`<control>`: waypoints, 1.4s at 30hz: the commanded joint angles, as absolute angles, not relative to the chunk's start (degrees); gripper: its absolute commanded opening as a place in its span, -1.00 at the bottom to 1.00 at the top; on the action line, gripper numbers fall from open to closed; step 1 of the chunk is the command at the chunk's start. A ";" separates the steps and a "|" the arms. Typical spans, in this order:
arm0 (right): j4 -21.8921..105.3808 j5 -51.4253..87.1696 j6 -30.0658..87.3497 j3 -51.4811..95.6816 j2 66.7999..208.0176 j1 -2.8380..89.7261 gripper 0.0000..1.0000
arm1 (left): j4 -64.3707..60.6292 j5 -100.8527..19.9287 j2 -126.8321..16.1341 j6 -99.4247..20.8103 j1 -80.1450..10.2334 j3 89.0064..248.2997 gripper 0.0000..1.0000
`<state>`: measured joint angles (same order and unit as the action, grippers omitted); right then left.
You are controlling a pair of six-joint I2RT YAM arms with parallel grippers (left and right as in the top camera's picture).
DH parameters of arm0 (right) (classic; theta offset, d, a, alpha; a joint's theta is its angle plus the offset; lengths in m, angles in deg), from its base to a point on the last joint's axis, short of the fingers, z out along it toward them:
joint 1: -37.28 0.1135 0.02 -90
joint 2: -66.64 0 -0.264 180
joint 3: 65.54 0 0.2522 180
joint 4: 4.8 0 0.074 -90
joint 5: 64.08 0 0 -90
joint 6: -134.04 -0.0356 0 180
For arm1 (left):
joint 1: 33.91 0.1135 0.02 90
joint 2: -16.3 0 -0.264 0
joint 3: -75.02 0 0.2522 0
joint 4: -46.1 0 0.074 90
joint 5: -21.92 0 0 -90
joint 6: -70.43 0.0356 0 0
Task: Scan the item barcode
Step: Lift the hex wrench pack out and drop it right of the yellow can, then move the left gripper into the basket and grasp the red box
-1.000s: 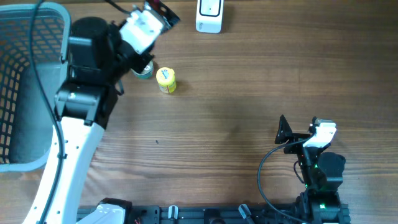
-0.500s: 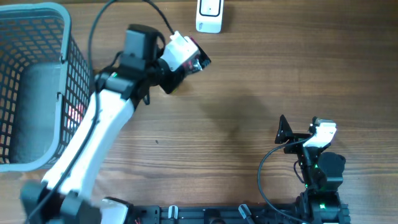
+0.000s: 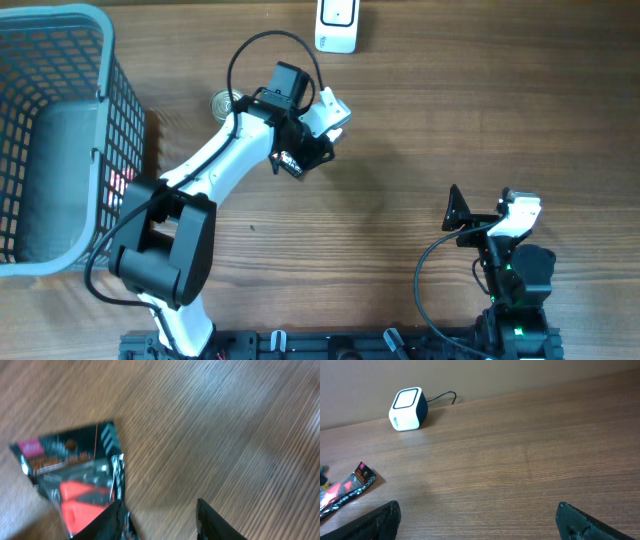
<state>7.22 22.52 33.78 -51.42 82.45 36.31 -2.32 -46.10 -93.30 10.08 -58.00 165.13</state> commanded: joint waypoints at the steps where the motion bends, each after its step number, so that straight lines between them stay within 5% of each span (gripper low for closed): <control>1: 6.85 23.04 33.52 -51.48 82.56 36.02 1.00 | -0.46 -44.79 -93.19 9.73 -58.18 165.61 -0.11; 6: 6.85 23.04 33.52 -51.48 82.56 36.02 1.00 | 0.39 -44.96 -90.66 9.38 -58.18 166.21 0.13; 8: 6.87 23.04 33.52 -51.48 82.56 36.02 1.00 | 0.35 -44.94 -85.17 6.23 -58.18 167.89 0.84; 9: 6.87 23.04 33.54 -51.48 82.56 36.02 1.00 | 0.39 -44.94 -83.60 5.42 -58.18 168.50 1.00; 16: 6.87 23.02 33.52 -51.48 82.56 36.02 1.00 | 0.92 -47.04 -65.52 5.25 -58.11 176.78 1.00; 22: 6.85 23.02 33.49 -51.48 82.56 36.02 1.00 | 9.55 -73.12 -51.93 -0.19 -53.02 178.49 1.00; 28: 6.85 23.00 33.38 -51.48 82.56 36.02 1.00 | 9.29 -93.14 -48.69 -15.65 -38.51 178.49 1.00; 32: 6.89 22.98 33.38 -51.48 82.56 36.02 1.00 | 1.35 -93.73 -50.68 -31.10 -24.85 178.49 1.00; 33: 6.89 22.78 33.34 -51.48 82.56 36.02 1.00 | -4.74 -93.27 -53.83 -42.66 -16.52 178.49 0.99; 42: 7.29 22.78 33.32 -51.48 82.56 36.02 1.00 | -14.93 -84.48 -68.10 -44.43 -8.76 178.47 1.00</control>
